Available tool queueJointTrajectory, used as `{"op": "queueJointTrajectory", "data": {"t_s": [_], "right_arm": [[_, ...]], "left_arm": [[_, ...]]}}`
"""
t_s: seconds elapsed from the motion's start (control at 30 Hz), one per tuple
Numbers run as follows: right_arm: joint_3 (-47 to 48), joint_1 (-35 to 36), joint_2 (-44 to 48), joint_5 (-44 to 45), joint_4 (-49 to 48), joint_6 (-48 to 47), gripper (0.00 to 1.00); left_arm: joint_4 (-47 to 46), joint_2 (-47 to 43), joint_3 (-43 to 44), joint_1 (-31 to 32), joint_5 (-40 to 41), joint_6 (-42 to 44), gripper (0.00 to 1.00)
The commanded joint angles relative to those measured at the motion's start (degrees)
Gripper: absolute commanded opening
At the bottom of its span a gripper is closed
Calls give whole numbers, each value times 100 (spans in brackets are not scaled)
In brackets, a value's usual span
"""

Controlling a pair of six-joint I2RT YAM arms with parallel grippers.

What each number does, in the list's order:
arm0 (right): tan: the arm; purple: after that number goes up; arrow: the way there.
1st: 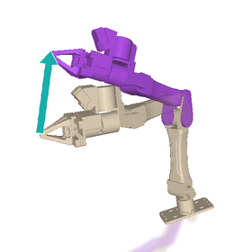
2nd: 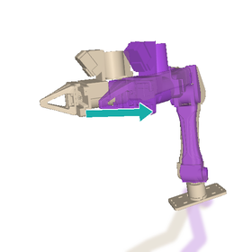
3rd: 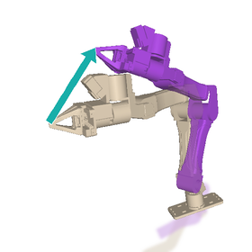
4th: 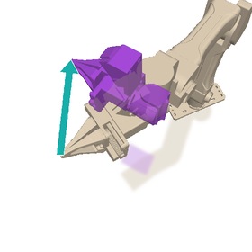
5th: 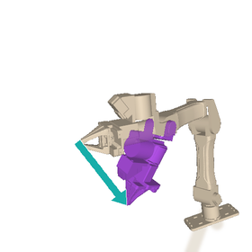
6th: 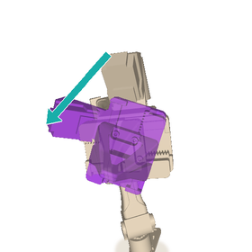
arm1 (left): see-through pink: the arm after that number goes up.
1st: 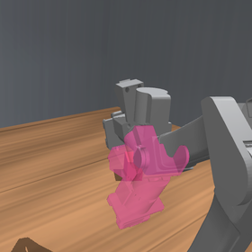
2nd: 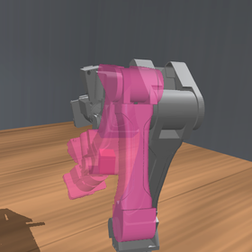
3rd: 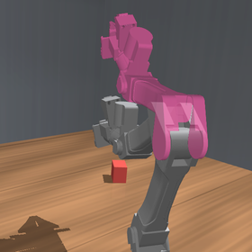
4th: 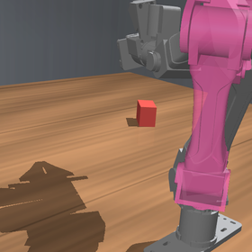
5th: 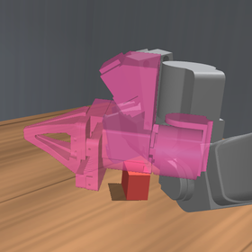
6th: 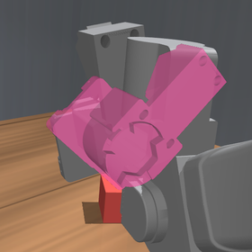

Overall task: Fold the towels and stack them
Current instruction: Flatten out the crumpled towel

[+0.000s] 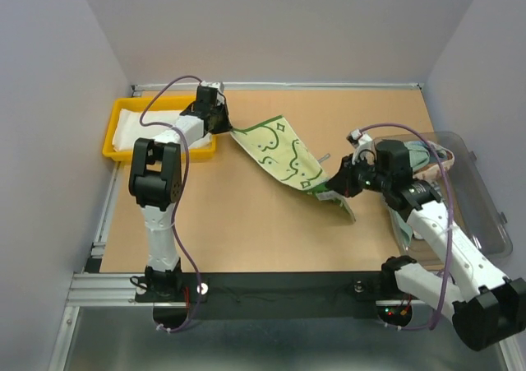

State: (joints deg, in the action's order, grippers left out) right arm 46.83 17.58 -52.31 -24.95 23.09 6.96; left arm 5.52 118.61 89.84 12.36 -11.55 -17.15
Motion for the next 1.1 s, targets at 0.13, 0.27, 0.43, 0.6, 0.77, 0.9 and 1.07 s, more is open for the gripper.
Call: {"op": "queueJointTrajectory", "data": {"t_s": [0.13, 0.27, 0.43, 0.6, 0.77, 0.9, 1.07], "right_arm": [[-542, 1061, -1008, -1478, 398, 367, 10], [-649, 2368, -1780, -1110, 389, 472, 21], [-500, 3101, -2300, -933, 398, 464, 57], [-26, 3243, -2301, 162, 433, 691, 72], [554, 3016, -2361, 2375, 486, 1052, 77], [774, 2463, -2765, 3038, 477, 1088, 76], [644, 1951, -3188, 3224, 459, 1377, 70]], "left_arm": [[-306, -628, -441, -6, 874, 247, 4], [-253, -576, -310, 3, 1005, 238, 9], [-130, -479, 76, 47, 1041, 308, 25], [81, -408, 586, 214, 1111, 431, 52], [169, -969, 553, 486, 1346, 388, 79], [257, -1637, 114, 828, 1734, 55, 83], [196, -2166, -782, 1286, 1876, -210, 83]]}}
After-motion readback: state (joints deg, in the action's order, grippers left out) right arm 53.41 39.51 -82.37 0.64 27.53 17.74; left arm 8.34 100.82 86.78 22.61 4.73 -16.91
